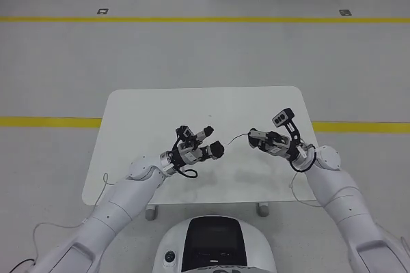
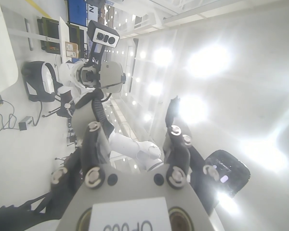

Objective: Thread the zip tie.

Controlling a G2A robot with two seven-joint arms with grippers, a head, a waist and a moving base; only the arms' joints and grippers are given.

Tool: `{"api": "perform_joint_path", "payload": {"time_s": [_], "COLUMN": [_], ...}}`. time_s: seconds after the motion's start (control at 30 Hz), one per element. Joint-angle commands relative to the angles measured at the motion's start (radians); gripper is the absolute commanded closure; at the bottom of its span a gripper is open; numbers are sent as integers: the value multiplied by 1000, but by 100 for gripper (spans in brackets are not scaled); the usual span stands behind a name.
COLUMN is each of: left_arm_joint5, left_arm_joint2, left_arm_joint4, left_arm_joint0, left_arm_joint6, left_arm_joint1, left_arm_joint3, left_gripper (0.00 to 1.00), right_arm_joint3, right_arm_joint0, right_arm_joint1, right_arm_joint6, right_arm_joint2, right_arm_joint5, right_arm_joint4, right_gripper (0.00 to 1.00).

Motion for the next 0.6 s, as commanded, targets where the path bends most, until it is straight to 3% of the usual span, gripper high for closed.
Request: {"api": "perform_joint_path", "payload": {"time_s": [0.0, 0.1, 0.17, 0.3, 0.4, 0.5, 0.57], "left_arm_joint5": [0, 1, 15, 37, 32, 2, 2], "left_arm_joint2": [0, 0, 6, 25, 42, 63, 63], "left_arm_joint4": [0, 3, 69, 141, 161, 158, 158], "left_arm_joint0": [0, 1, -5, -26, -47, -64, -64], "left_arm_joint6": [0, 6, 24, -32, -49, -50, -50], "left_arm_joint1": [0, 0, 3, 4, -4, -17, -17], "left_arm_joint3": [0, 0, -10, -13, 9, 25, 25], "left_gripper": [0, 0, 0, 0, 0, 0, 0], "right_arm_joint3": [-3, -3, -3, -38, -39, -49, -41], "right_arm_joint0": [0, 0, 0, -24, -31, -33, -30], "right_arm_joint1": [1, 1, 1, 4, 4, 3, 4], "right_arm_joint6": [4, 4, 4, 7, 47, 47, 47], "right_arm_joint2": [3, 3, 3, 19, 24, 3, -3], "right_arm_joint5": [-1, -1, -1, 26, 57, 83, 70], "right_arm_joint4": [-6, -6, -6, 27, 64, 74, 66], "right_gripper": [100, 100, 100, 100, 100, 100, 100]}}
